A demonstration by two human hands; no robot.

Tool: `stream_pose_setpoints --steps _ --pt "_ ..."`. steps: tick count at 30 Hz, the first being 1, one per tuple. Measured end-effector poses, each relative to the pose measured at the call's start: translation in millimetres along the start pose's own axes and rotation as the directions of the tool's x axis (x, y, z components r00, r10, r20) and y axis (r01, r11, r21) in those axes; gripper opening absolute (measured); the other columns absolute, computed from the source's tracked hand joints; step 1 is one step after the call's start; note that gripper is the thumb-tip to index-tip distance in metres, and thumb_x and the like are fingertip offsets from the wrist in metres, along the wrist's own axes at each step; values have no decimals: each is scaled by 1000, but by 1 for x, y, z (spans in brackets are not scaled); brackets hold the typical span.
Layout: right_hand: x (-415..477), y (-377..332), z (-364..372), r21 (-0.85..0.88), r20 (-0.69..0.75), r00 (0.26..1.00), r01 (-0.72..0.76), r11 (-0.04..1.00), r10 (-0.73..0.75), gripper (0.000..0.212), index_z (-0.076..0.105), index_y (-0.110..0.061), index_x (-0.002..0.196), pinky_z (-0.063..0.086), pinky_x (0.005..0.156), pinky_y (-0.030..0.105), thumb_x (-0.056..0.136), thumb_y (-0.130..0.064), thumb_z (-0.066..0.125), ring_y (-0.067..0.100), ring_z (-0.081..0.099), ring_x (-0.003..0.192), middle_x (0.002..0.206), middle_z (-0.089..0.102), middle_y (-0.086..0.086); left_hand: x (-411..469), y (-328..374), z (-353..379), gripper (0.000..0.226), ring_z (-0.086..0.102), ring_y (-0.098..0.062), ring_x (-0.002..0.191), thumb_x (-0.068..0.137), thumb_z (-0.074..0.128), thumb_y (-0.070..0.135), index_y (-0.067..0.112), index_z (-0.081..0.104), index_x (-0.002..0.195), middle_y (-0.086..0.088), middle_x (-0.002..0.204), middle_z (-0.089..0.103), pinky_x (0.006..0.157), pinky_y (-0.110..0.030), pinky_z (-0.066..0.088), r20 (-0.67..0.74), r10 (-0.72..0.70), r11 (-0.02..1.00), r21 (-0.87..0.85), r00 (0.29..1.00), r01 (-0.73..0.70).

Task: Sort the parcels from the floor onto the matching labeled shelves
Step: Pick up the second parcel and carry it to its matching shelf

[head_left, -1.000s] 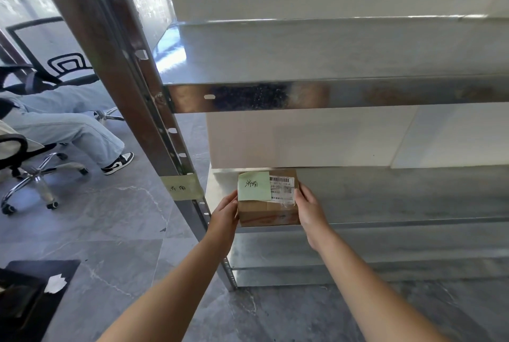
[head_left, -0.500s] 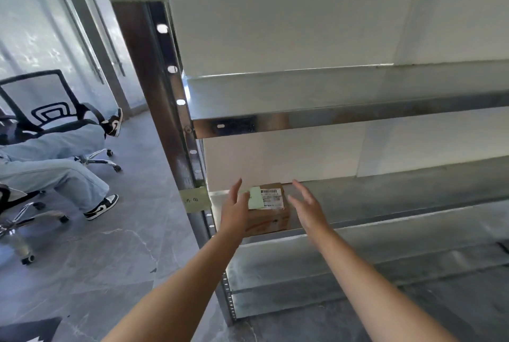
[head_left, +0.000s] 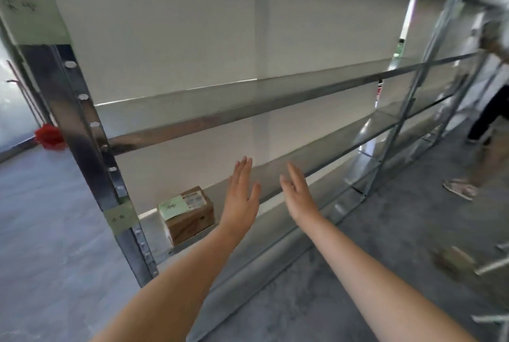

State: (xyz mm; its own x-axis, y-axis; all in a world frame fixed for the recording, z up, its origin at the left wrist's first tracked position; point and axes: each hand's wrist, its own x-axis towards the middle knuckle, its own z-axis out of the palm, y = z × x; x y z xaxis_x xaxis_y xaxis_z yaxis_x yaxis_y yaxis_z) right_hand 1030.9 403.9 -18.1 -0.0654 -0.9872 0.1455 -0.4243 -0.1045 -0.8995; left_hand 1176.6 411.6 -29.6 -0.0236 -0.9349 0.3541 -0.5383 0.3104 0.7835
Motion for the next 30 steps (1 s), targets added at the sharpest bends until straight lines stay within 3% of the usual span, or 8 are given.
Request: stream_pose_setpoints --steps 5,8,13,21,30 --pt "-29 13 -65 -414 -129 986 43 909 -106 64 12 -20 160 0 125 41 103 -19 42 12 -4 154 168 6 -4 -5 32 43 55 5 -9 154 106 34 23 17 19 159 2 167 14 127 -37 6 24 136 991 3 990 -136" --pt "-48 23 -99 -536 -231 961 3 844 -150 64 12 -21 160 -7 123 42 102 -19 40 10 -5 153 167 7 -6 -8 56 69 54 8 -11 154 106 35 21 12 22 158 -2 167 17 126 -35 6 31 194 981 -22 980 -194" --pt "-66 36 -161 -582 -376 905 -64 810 -199 59 9 -22 160 -13 121 40 105 -25 32 5 -8 152 167 3 -10 -9 98 112 54 4 -13 155 107 29 24 12 19 159 -3 168 14 127 -39 1 93 336 939 49 937 -341" --pt "-77 64 -250 -537 -466 869 -127 834 -168 58 5 -24 160 -10 124 45 107 -33 27 4 -10 152 168 1 -11 -11 171 181 53 3 -11 155 108 25 25 13 18 159 0 168 15 127 -42 2 132 482 872 23 866 -489" --pt "-85 132 -367 -618 -512 846 -243 748 -148 60 0 -21 160 -10 123 45 107 -40 20 4 -14 151 167 -5 -10 -10 243 302 59 -7 -7 153 105 13 36 17 8 160 3 169 4 126 -42 -3 204 475 860 96 856 -501"
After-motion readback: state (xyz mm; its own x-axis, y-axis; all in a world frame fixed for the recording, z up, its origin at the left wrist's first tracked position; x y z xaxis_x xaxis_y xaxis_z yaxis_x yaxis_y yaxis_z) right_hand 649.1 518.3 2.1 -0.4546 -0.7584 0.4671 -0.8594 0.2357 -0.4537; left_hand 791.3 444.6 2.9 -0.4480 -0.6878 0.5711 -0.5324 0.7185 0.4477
